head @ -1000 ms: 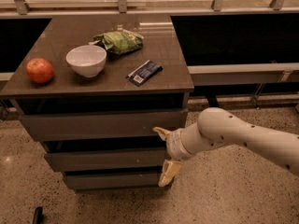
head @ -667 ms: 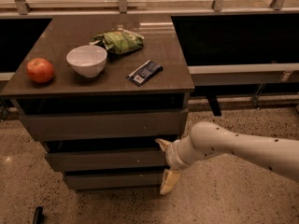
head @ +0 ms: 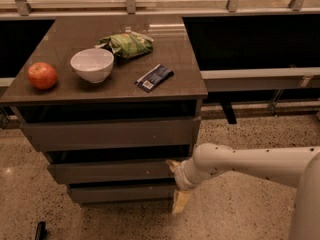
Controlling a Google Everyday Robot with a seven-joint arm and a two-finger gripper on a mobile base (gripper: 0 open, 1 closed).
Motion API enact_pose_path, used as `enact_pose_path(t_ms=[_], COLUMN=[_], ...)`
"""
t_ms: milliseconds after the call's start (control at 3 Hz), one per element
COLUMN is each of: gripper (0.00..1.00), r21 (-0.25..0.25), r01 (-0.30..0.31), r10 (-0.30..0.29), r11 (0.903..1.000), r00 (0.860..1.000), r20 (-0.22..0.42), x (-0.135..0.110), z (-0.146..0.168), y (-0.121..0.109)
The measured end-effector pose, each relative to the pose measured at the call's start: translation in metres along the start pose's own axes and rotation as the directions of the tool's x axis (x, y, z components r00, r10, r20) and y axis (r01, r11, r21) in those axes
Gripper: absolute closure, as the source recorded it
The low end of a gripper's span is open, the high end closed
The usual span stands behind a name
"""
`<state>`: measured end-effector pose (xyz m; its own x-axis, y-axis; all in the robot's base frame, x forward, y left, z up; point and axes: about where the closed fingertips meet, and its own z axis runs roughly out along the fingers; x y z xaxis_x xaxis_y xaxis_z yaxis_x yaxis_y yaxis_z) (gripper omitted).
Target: Open middle drawer
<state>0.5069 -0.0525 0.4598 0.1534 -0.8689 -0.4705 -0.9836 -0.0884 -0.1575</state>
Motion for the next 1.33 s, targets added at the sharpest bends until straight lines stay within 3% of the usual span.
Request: enact_pose_path(t_ms=[667,1333], gripper=[0.00,0.00], r21=[0.019,0.035], r01=[0.047,0.034], r10=[-0.045,-0.032], r11=[0.9987,0.9988], r00=[0.997,0.998], r20=[-0.058,-0.058], x=[0.010,0.023], z=[0.015,0.016], y=[-0.035,-0.065])
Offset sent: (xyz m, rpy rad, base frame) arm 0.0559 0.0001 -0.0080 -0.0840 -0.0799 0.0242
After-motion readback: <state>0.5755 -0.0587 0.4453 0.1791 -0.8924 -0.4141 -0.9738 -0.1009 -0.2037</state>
